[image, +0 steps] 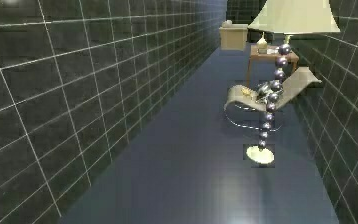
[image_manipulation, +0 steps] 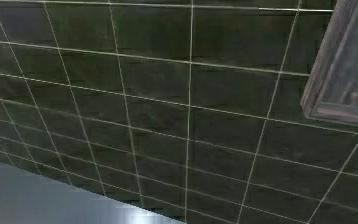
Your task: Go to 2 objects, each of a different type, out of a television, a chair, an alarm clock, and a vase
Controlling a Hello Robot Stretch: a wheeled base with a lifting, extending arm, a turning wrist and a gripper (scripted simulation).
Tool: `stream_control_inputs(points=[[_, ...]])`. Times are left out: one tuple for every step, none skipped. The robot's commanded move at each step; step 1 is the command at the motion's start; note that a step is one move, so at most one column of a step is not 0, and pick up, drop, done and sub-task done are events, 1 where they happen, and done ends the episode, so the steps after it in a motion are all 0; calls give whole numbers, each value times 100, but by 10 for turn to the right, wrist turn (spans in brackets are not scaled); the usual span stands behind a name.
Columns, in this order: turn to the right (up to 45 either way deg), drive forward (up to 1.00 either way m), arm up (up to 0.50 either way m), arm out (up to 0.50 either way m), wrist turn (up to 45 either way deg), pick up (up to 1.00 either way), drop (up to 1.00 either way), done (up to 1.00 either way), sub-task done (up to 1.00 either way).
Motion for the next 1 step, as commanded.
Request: stream_control_inputs(points=[[0, 100, 0, 0, 0, 0, 0, 0, 0]])
